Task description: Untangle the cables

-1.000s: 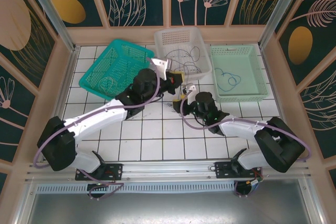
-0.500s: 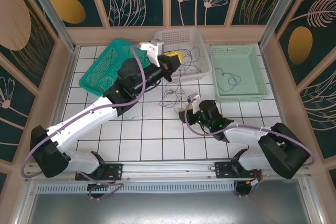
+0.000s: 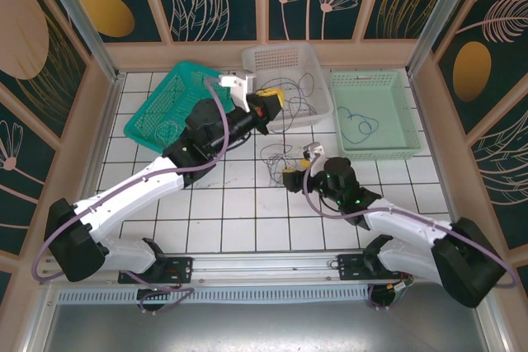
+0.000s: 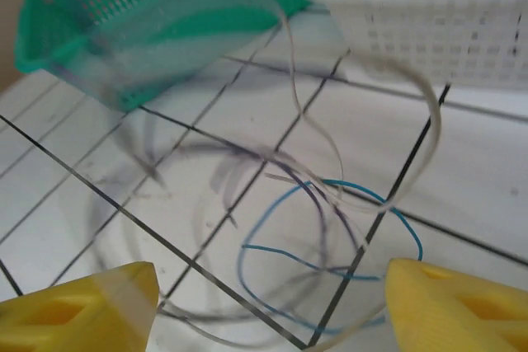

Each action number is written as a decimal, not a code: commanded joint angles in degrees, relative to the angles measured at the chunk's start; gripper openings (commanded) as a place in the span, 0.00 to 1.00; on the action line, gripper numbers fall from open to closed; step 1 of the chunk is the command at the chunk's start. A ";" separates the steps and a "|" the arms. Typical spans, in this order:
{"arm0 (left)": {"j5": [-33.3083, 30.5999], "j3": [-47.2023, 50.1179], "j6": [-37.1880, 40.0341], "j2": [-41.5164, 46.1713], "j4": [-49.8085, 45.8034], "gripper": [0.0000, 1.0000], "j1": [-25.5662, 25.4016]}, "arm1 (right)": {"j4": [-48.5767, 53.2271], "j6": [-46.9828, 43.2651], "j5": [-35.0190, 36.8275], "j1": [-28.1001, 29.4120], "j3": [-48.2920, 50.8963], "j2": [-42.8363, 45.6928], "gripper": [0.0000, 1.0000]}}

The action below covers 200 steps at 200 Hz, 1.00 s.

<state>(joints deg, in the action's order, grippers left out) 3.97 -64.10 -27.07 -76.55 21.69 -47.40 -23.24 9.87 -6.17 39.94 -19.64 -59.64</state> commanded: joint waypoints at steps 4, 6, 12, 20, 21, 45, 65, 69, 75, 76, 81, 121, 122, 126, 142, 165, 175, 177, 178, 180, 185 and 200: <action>-0.82 2.85 -2.45 -1.08 2.69 0.00 -0.24 | 4.93 -2.40 -1.47 0.09 -0.96 4.12 0.76; -0.92 3.01 -2.44 -1.19 2.66 0.00 -0.26 | 5.42 -2.53 -1.43 0.12 -1.05 4.29 0.76; -1.34 3.27 -2.53 -1.46 2.51 0.00 -0.29 | 6.71 -2.85 -1.38 0.13 -1.53 4.83 0.77; -1.97 3.16 -2.79 -2.31 1.85 0.00 -0.25 | 8.05 -3.45 -1.47 0.13 -2.09 5.49 0.79; -2.00 3.13 -2.85 -2.38 1.77 0.00 -0.29 | 8.18 -3.49 -1.47 0.09 -2.13 5.54 0.79; 0.95 2.75 -4.85 -4.80 3.28 0.00 -0.26 | 7.57 -5.40 -1.43 0.05 -3.24 5.77 0.83; 2.96 1.92 -5.95 -6.19 4.92 0.00 -0.25 | 6.82 -6.55 -2.80 0.00 -5.72 1.18 0.83; 3.16 1.81 -6.10 -6.36 5.14 0.00 -0.28 | 6.73 -6.76 -3.02 0.04 -6.28 -0.13 0.83; 3.58 1.70 -6.30 -6.49 5.59 0.00 -0.28 | 6.37 -7.02 -3.22 0.04 -7.02 -2.11 0.83; 3.63 1.70 -6.40 -6.45 5.66 0.00 -0.26 | 6.28 -7.04 -3.23 0.05 -7.09 -2.44 0.83; 3.81 1.69 -6.54 -6.36 6.00 0.00 -0.28 | 5.74 -7.18 -3.37 0.06 -7.45 -3.91 0.82; 5.66 2.36 -7.12 -4.96 7.75 0.00 -0.32 | -1.94 -6.79 -4.60 0.01 -7.96 -13.20 0.81; 5.68 2.38 -7.12 -4.94 7.79 0.00 -0.33 | -2.09 -6.79 -4.57 0.03 -8.00 -13.35 0.81; 5.77 2.46 -7.12 -4.74 7.81 0.00 -0.35 | -2.50 -6.72 -4.48 -0.08 -8.04 -13.86 0.81; 5.23 3.00 -6.99 -3.96 7.84 0.00 -0.27 | -2.71 -6.96 -5.41 -0.04 -8.71 -16.18 0.78; 4.79 3.29 -6.74 -2.97 8.54 0.00 -0.31 | -2.02 -6.54 -6.01 -0.06 -8.95 -18.50 0.67; 4.29 2.97 -6.22 -2.46 8.43 0.00 -0.25 | -1.66 -6.23 -6.22 -0.04 -8.55 -19.13 0.60; 4.07 2.85 -6.08 -2.35 8.32 0.00 -0.24 | -1.53 -6.21 -6.28 -0.02 -8.41 -19.25 0.59; 3.96 2.80 -5.94 -2.27 8.25 0.00 -0.29 | -1.49 -6.20 -6.34 -0.03 -8.32 -19.27 0.58; 3.77 2.72 -5.75 -2.11 8.16 0.00 -0.25 | -1.35 -6.12 -6.38 -0.04 -8.20 -19.39 0.57; 3.23 2.46 -5.18 -1.66 7.75 0.00 -0.25 | -1.00 -6.02 -6.54 -0.04 -7.84 -19.62 0.54; 1.45 1.57 -3.02 -0.11 6.71 0.00 -0.25 | 0.29 -5.20 -6.31 0.05 -6.40 -19.82 0.47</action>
<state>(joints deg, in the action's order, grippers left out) 7.86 -61.17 -32.99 -80.12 26.83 -47.37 -22.68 3.60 -11.03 39.94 -26.81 -78.78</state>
